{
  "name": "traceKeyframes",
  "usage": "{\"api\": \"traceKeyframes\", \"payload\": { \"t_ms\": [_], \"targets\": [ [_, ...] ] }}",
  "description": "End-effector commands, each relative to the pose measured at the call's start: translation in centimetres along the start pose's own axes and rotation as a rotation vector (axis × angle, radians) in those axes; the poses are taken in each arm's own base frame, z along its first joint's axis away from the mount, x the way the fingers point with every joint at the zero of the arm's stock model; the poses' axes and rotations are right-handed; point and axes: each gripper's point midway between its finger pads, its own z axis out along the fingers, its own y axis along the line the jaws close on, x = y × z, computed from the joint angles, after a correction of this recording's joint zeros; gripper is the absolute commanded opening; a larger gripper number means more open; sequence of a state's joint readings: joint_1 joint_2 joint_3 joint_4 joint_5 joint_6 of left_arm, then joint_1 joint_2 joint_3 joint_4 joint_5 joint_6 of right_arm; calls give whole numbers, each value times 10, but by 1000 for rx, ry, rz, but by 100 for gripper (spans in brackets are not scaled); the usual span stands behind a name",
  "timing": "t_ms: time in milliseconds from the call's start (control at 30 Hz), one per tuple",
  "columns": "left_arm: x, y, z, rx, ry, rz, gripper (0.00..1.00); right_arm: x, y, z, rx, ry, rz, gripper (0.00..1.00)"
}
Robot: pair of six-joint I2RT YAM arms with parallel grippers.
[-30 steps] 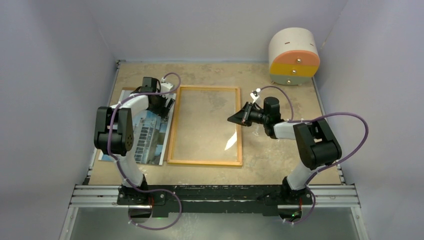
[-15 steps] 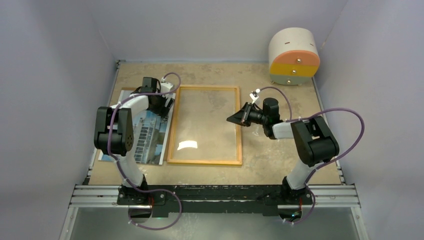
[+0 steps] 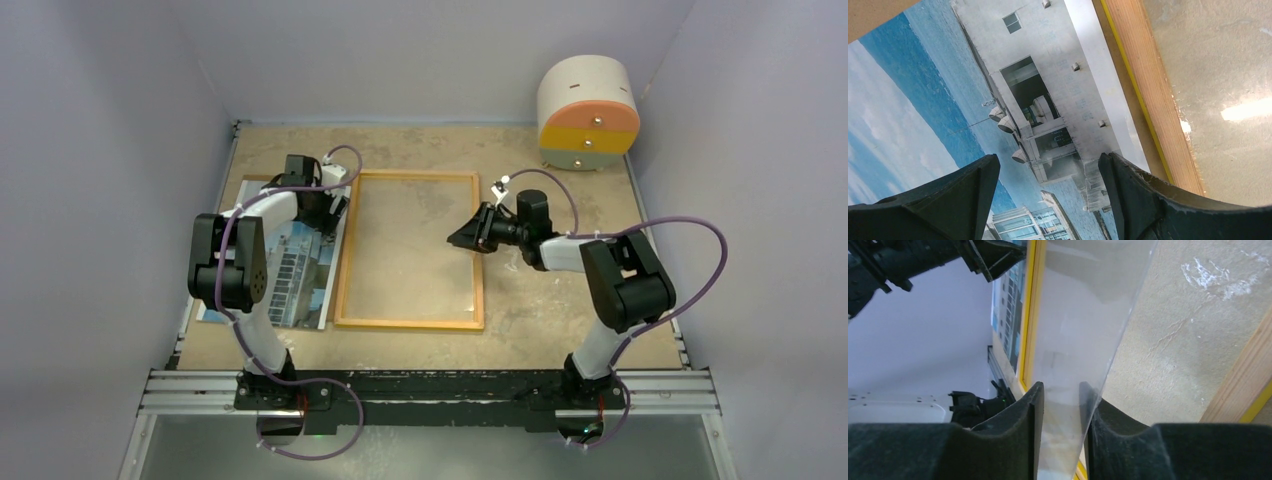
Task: Put the photo into the frame
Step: Place the photo frame item in the photo frame.
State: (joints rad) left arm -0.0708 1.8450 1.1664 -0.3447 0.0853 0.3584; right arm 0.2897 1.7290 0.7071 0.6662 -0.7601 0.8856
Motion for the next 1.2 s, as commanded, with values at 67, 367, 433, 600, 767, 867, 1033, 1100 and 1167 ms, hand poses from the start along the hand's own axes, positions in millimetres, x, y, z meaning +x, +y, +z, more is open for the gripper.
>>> {"api": "traceKeyframes", "payload": {
  "t_ms": [67, 367, 433, 600, 767, 867, 1033, 1100, 1167],
  "targets": [
    [28, -17, 6, 42, 83, 8, 80, -1, -9, 6, 136, 30, -113, 52],
    [29, -15, 4, 32, 85, 18, 80, -6, -30, 1, 362, 10, -207, 68],
    [29, -15, 3, 31, 84, 18, 80, -9, -33, -4, 411, 3, -225, 69],
    [27, -14, 3, 27, 80, 17, 80, -11, -34, -9, 483, 1, -272, 96],
    [27, -13, 2, 23, 81, 19, 80, -11, -34, -10, 522, 4, -294, 99],
    [27, -12, 2, 20, 80, 21, 80, -14, -33, -14, 563, 4, -309, 99],
    [26, -11, 2, 16, 80, 23, 80, -18, -29, -22, 625, 0, -341, 99],
    [26, -12, 2, 16, 79, 21, 80, -18, -27, -23, 635, 1, -350, 99],
    [26, -12, 3, 17, 80, 20, 80, -19, -26, -26, 656, -5, -359, 99]
  ]
}}
